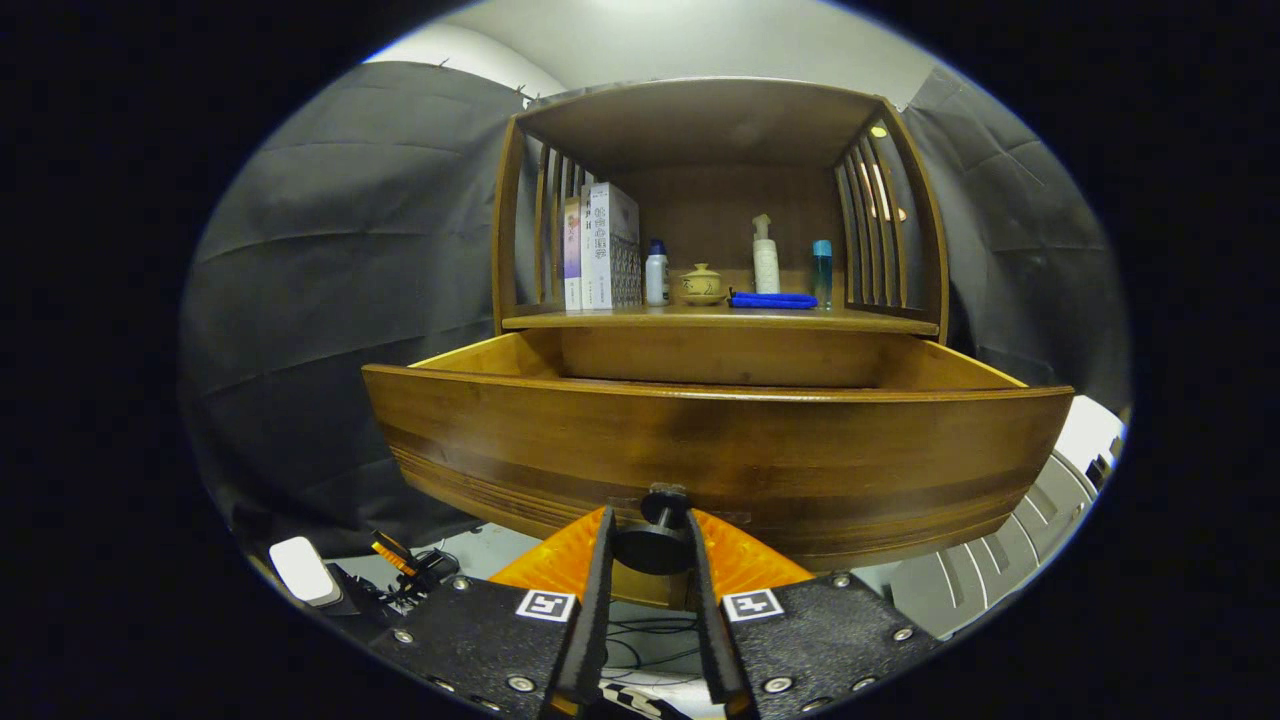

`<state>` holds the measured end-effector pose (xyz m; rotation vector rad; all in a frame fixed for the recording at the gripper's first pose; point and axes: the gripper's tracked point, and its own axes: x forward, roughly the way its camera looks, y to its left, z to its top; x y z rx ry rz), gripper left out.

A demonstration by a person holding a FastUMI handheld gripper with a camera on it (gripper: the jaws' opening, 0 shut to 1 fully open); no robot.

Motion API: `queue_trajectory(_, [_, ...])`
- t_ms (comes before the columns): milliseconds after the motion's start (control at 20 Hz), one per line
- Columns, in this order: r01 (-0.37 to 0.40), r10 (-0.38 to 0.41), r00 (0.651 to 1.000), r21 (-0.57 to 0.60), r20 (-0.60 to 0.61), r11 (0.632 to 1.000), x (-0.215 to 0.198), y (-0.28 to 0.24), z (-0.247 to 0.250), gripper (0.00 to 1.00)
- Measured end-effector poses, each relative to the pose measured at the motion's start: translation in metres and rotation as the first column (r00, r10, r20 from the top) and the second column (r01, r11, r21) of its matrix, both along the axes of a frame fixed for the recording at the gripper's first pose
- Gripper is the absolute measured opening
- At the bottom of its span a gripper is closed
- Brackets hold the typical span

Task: Pull open the drawer, take out the items inside it, and place them on the countertop above the cabinet.

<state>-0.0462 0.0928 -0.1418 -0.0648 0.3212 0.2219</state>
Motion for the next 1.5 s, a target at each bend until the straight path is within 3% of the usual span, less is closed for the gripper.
queue_trajectory(400, [-0.087, 0.088, 0.985, -0.013, 0.149, 0.996, 0.001, 0.012, 0.082, 0.76])
queue_trajectory(600, [-0.103, 0.101, 0.986, 0.003, 0.13, 0.995, 0.016, 0.017, 0.11, 0.93])
queue_trajectory(800, [-0.072, 0.071, 0.995, 0.002, 0.069, 0.997, 0.056, 0.007, 0.123, 0.94])
queue_trajectory(1200, [-0.041, 0.03, 0.979, -0.049, -0.202, 0.998, 0.132, -0.011, 0.08, 0.94])
queue_trajectory(1500, [-0.02, -0.002, 0.903, -0.046, -0.43, 0.999, 0.154, -0.015, 0.033, 0.94])
